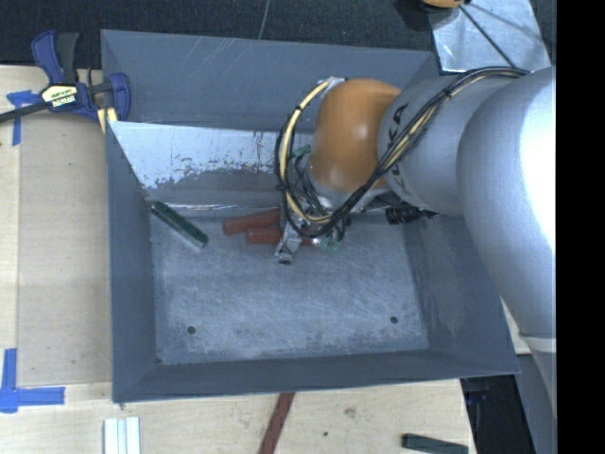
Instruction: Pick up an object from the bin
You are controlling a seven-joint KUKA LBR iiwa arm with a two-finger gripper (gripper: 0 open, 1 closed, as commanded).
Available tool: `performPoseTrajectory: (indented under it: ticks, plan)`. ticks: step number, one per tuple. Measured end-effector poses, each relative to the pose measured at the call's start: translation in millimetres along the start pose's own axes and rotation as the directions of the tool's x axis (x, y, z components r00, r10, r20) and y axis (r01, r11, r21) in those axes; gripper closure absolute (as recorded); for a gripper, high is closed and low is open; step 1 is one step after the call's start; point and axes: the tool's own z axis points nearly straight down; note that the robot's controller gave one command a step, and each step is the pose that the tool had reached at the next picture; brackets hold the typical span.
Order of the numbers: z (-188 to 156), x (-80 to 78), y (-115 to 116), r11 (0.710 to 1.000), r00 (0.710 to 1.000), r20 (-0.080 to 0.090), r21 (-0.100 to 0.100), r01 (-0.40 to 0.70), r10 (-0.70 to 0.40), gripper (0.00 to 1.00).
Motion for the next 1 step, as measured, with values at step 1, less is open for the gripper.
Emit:
performPoseTrajectory:
  ticks: [1]
  plan:
    - [-168.0, 7.6, -6.1, 0.999, 0.999, -0.005, 0.001, -0.041, 0.041, 1.00]
